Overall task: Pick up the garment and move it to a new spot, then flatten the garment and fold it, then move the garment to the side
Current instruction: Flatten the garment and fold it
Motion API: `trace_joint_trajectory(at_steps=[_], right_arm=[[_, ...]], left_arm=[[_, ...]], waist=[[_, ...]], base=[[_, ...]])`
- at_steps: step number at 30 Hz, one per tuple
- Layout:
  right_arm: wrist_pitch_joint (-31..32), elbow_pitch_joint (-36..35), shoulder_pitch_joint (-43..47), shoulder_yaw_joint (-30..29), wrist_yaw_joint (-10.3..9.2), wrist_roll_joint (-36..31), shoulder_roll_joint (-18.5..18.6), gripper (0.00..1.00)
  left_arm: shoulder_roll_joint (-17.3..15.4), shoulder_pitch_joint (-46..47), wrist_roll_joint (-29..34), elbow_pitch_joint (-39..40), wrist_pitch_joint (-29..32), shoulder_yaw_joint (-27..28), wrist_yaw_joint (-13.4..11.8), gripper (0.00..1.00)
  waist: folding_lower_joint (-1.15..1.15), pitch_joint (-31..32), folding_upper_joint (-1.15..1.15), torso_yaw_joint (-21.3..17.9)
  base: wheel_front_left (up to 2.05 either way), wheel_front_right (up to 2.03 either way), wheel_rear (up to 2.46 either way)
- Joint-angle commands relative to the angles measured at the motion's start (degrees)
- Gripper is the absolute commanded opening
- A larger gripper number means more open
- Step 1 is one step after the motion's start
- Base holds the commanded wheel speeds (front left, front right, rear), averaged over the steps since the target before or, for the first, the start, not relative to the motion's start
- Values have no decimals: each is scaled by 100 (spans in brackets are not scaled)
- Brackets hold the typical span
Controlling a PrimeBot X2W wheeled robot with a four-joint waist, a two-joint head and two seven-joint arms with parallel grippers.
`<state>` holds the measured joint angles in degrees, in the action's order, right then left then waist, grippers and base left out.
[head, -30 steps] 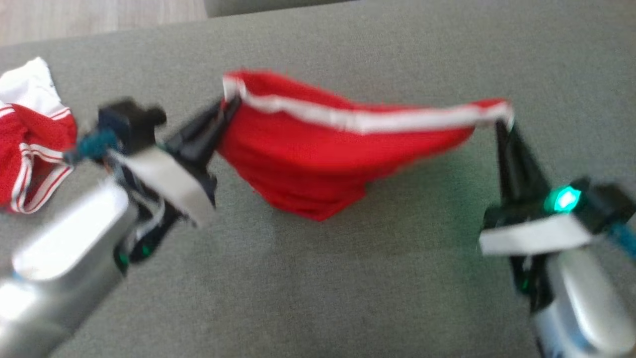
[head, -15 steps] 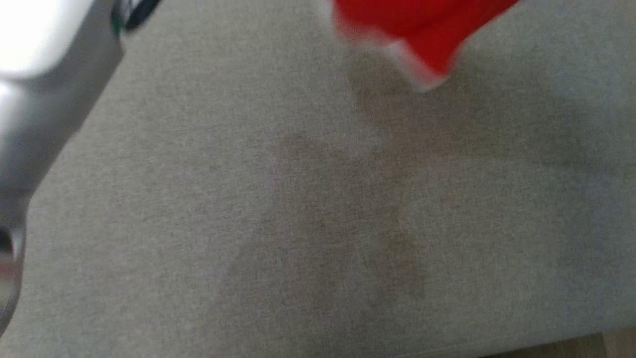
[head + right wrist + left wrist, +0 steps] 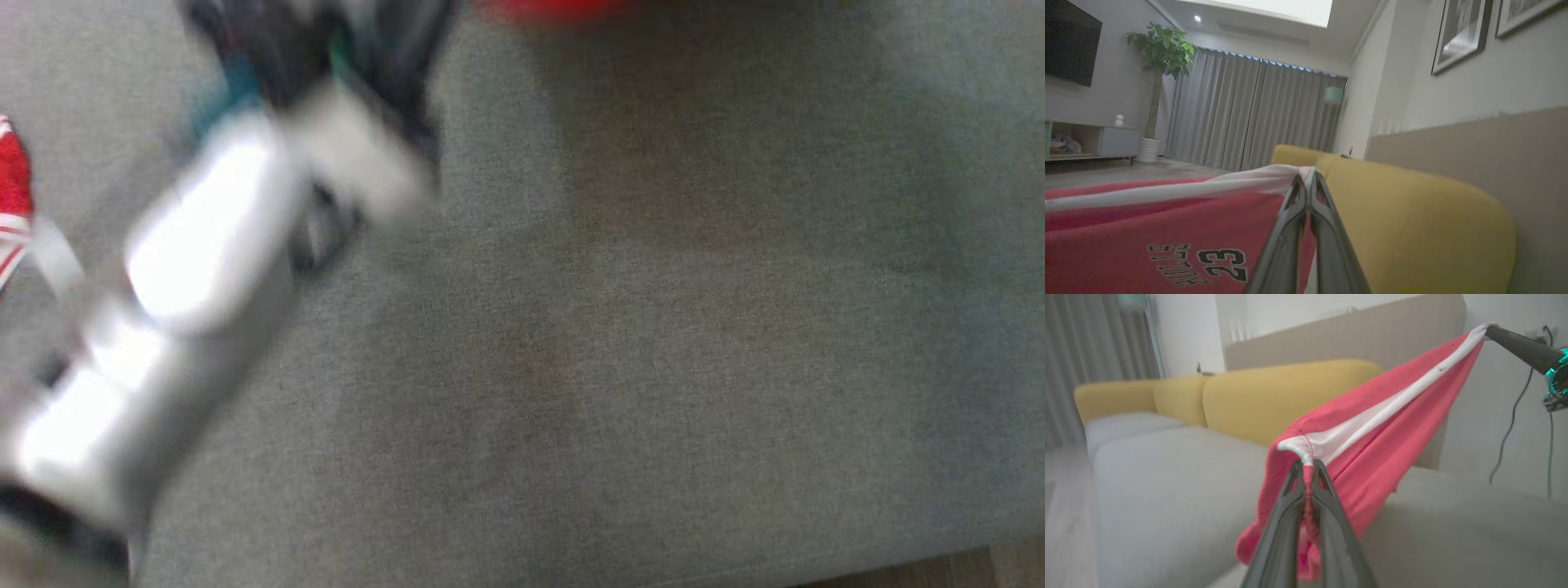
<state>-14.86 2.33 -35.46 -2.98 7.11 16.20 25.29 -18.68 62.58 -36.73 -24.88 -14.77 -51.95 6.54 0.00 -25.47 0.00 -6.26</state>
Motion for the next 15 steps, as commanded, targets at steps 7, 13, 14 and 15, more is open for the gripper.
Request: trace_joint_trajectory(at_steps=[7, 13, 14, 15], right_arm=[[6, -774, 2418, -374, 37, 124, -348, 0], [475, -1548, 4375, -560, 37, 284, -460, 0], [565, -1731, 4637, -548, 37, 319, -438, 0], [642, -1924, 4861, -559, 37, 335, -411, 0]], left_arm=[[-471, -2203, 912, 1132, -21, 90, -440, 0], [-780, -3883, 1256, 1580, -22, -78, -683, 0], [-824, -4118, 1227, 1651, -22, -73, -726, 0], [-870, -4334, 1190, 1737, -22, -72, -763, 0]], waist=[[0, 444, 0, -11], [0, 1021, 0, -113], [0, 1099, 0, -145], [0, 1157, 0, -176]], base=[[0, 0, 0], [0, 0, 0], [0, 0, 0], [0, 0, 0]])
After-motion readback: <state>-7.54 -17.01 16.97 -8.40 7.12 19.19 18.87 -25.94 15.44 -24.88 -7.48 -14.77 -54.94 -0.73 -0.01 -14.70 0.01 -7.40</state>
